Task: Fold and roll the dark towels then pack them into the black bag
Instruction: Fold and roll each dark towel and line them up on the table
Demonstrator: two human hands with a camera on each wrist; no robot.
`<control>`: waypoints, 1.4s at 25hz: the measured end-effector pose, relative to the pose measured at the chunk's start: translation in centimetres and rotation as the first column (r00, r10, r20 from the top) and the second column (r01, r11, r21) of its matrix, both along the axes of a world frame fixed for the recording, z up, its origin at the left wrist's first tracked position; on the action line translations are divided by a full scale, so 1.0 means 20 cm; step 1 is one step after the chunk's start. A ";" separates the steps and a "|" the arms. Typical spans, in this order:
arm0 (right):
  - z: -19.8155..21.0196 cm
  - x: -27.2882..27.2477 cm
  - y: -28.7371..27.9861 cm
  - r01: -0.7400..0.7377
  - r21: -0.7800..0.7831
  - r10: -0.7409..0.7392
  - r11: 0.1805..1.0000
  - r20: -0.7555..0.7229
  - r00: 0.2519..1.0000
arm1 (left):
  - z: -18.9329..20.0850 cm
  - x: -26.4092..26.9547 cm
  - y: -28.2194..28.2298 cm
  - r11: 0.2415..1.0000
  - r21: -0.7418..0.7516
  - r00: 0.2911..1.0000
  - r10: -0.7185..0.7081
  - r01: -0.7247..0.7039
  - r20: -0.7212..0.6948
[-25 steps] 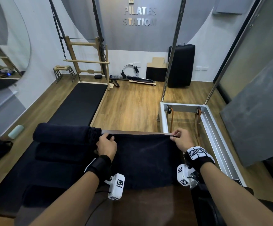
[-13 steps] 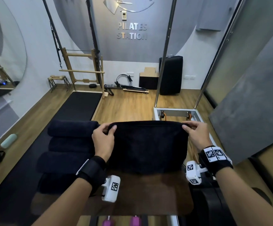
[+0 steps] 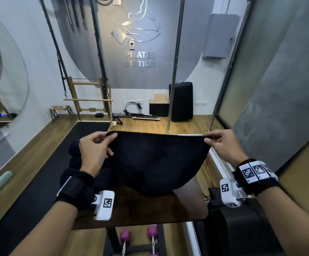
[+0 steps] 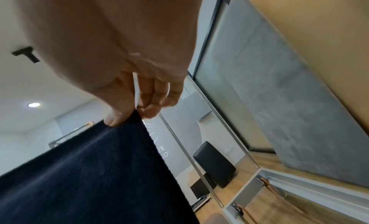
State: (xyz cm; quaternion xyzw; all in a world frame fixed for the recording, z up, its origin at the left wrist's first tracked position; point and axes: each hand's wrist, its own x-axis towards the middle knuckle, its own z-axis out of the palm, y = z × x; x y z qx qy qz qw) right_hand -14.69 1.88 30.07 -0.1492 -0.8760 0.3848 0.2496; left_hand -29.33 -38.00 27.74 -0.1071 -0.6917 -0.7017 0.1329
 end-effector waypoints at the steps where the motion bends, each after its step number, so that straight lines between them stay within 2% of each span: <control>1: 0.03 0.02 -0.02 0.014 0.000 -0.014 1.000 0.013 1.000 | 0.01 0.02 -0.01 1.000 0.014 1.000 -0.018 0.018 0.011; 2: 0.06 0.04 -0.03 0.036 -0.018 -0.036 0.999 0.001 0.999 | 0.03 0.05 -0.03 0.999 0.027 0.999 -0.033 0.033 0.021; 4: 0.11 0.07 -0.07 0.046 -0.149 -0.058 0.988 -0.074 0.996 | 0.06 0.09 -0.04 0.996 0.068 0.998 -0.062 0.059 0.033; 6: 0.16 0.10 -0.13 -0.020 -0.331 -0.039 0.943 -0.171 0.985 | 0.10 0.13 -0.03 0.980 0.165 0.993 -0.114 0.107 0.036; 8: 0.18 0.10 -0.18 -0.110 -0.413 -0.016 0.904 -0.289 0.957 | 0.12 0.15 0.00 0.957 0.252 0.989 -0.146 0.141 0.004; 11: 0.20 0.12 -0.22 -0.132 -0.362 -0.013 0.923 -0.372 0.928 | 0.13 0.18 0.03 0.955 0.272 0.993 -0.112 0.115 -0.027; 14: 0.22 0.15 -0.18 -0.090 -0.405 -0.048 0.910 -0.320 0.946 | 0.15 0.21 0.02 0.966 0.239 0.995 -0.097 0.096 -0.010; 16: 0.22 0.17 -0.15 -0.023 -0.346 -0.078 0.938 -0.274 0.958 | 0.15 0.23 0.01 0.984 0.173 0.999 -0.033 0.036 -0.016; 18: 0.23 0.17 -0.15 -0.011 -0.356 -0.098 0.935 -0.286 0.953 | 0.16 0.25 0.00 0.986 0.164 0.999 -0.011 0.017 -0.033; 20: 0.24 0.18 -0.17 -0.102 -0.425 -0.058 0.899 -0.349 0.935 | 0.16 0.25 0.02 0.971 0.229 0.997 -0.063 0.071 -0.042; 22: 0.24 0.19 -0.18 -0.159 -0.428 -0.021 0.890 -0.386 0.922 | 0.16 0.25 0.03 0.950 0.279 0.990 -0.128 0.139 -0.058; 26: 0.23 0.23 -0.18 -0.143 -0.444 -0.029 0.885 -0.357 0.934 | 0.13 0.28 0.03 0.944 0.286 0.987 -0.157 0.163 -0.043; 30: 0.19 0.31 -0.16 -0.072 -0.422 -0.051 0.904 -0.273 0.961 | 0.13 0.34 -0.01 0.981 0.177 0.994 -0.085 0.072 0.066; 33: 0.16 0.38 -0.14 -0.036 -0.361 -0.059 0.932 -0.249 0.967 | 0.11 0.37 -0.05 0.996 0.087 0.998 -0.019 0.014 0.066; 35: 0.17 0.39 -0.12 -0.039 -0.378 -0.072 0.925 -0.275 0.959 | 0.12 0.38 -0.07 0.998 0.069 0.999 0.002 -0.004 0.036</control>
